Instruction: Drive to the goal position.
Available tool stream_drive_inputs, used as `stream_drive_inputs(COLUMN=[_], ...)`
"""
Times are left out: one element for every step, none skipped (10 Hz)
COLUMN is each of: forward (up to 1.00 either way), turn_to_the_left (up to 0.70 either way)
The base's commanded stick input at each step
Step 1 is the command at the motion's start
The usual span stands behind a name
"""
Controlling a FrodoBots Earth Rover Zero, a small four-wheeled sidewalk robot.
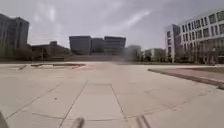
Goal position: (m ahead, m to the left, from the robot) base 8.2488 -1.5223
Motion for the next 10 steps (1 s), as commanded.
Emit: stream_drive_inputs(forward=[0.7,0.7,0.7,0.7,0.7,0.7,0.7,0.7,0.7,0.7], turn_to_the_left=[0.0,0.0,0.0,0.0,0.0,0.0,0.0,0.0,0.0,0.0])
